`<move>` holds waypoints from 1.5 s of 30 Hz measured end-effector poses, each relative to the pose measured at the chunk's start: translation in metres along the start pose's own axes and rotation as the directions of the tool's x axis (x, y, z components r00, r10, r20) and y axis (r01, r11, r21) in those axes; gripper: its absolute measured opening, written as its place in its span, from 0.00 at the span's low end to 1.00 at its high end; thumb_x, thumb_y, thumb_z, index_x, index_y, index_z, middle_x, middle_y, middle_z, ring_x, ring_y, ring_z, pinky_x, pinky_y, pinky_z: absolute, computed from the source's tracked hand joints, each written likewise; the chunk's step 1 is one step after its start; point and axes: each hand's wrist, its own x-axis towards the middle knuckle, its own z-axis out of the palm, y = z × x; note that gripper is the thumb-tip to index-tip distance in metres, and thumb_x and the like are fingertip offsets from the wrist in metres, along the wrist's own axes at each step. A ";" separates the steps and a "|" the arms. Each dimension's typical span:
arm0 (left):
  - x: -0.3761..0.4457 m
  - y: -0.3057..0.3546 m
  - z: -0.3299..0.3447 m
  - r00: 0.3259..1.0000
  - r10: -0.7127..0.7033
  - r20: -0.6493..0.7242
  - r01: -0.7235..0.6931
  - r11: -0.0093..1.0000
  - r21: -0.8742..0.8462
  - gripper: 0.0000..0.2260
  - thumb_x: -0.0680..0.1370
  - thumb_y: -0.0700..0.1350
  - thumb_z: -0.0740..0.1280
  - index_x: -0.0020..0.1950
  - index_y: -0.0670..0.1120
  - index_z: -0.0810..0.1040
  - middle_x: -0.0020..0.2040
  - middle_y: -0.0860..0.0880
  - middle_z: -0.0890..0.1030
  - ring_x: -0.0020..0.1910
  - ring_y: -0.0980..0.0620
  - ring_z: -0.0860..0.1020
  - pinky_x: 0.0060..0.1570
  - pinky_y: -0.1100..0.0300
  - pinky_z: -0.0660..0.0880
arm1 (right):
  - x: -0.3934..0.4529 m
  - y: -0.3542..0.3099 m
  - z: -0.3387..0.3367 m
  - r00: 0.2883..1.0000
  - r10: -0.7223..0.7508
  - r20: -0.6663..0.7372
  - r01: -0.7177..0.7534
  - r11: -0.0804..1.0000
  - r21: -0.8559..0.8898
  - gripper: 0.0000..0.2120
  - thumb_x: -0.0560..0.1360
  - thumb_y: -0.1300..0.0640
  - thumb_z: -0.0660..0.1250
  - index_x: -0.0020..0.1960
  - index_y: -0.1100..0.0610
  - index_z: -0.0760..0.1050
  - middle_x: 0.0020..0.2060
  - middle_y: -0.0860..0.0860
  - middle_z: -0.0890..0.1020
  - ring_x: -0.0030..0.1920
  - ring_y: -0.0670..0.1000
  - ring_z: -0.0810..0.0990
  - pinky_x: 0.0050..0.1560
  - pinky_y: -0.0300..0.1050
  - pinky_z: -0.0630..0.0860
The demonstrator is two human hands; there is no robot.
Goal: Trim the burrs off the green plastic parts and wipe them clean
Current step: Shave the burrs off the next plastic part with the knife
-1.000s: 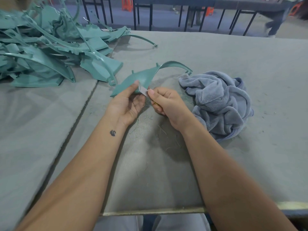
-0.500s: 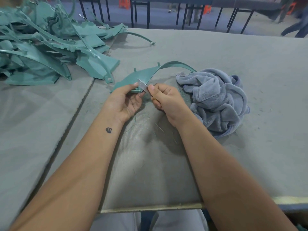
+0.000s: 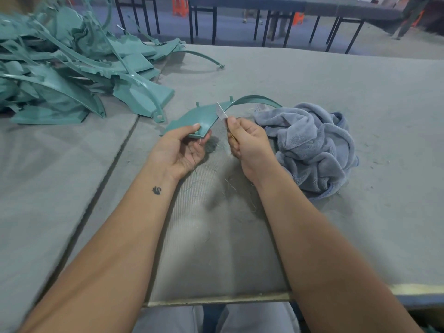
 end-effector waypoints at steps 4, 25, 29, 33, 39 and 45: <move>-0.001 0.000 -0.002 1.000 0.009 0.008 -0.009 1.000 0.007 0.03 0.79 0.35 0.61 0.48 0.39 0.74 0.30 0.44 0.81 0.24 0.55 0.79 0.21 0.71 0.70 | -0.001 0.000 0.000 1.000 -0.003 -0.022 0.004 1.000 0.020 0.18 0.82 0.60 0.59 0.34 0.56 0.65 0.20 0.44 0.65 0.22 0.41 0.60 0.23 0.32 0.57; -0.002 0.000 -0.005 0.998 0.051 -0.021 -0.051 0.998 0.039 0.03 0.79 0.35 0.62 0.48 0.40 0.74 0.33 0.44 0.82 0.27 0.55 0.80 0.21 0.70 0.70 | 0.000 -0.002 0.006 0.987 0.031 -0.159 -0.024 0.998 0.050 0.18 0.82 0.57 0.61 0.33 0.55 0.67 0.23 0.46 0.65 0.23 0.42 0.60 0.23 0.33 0.58; -0.003 0.001 -0.006 0.999 0.043 -0.011 -0.042 0.998 0.050 0.03 0.79 0.35 0.62 0.48 0.40 0.74 0.32 0.44 0.82 0.25 0.55 0.79 0.21 0.70 0.69 | 0.006 -0.006 0.005 0.965 0.125 -0.230 -0.092 0.984 0.149 0.18 0.82 0.57 0.60 0.34 0.54 0.66 0.22 0.46 0.63 0.20 0.43 0.57 0.21 0.35 0.55; -0.006 0.006 -0.013 0.998 0.057 0.012 -0.058 0.995 0.080 0.04 0.79 0.35 0.61 0.48 0.41 0.75 0.32 0.44 0.81 0.25 0.55 0.78 0.21 0.71 0.68 | 0.014 -0.008 -0.003 0.947 0.215 -0.237 -0.131 0.936 0.327 0.15 0.83 0.56 0.59 0.37 0.54 0.67 0.24 0.47 0.62 0.21 0.44 0.55 0.25 0.39 0.50; -0.006 0.004 -0.012 0.995 0.096 0.001 -0.094 0.980 0.176 0.03 0.79 0.35 0.63 0.50 0.41 0.76 0.33 0.45 0.81 0.27 0.54 0.79 0.22 0.70 0.69 | 0.015 -0.002 -0.008 0.944 0.209 -0.255 -0.083 0.900 0.427 0.16 0.83 0.55 0.58 0.37 0.55 0.67 0.24 0.47 0.64 0.21 0.43 0.57 0.22 0.36 0.53; 0.009 0.006 -0.015 0.935 0.308 -0.173 -0.206 0.874 0.441 0.09 0.77 0.36 0.67 0.57 0.41 0.75 0.42 0.45 0.82 0.32 0.53 0.81 0.25 0.65 0.73 | 0.018 -0.003 -0.013 0.930 0.246 -0.273 -0.049 0.820 0.570 0.11 0.83 0.54 0.58 0.43 0.55 0.70 0.31 0.49 0.71 0.28 0.44 0.67 0.28 0.35 0.64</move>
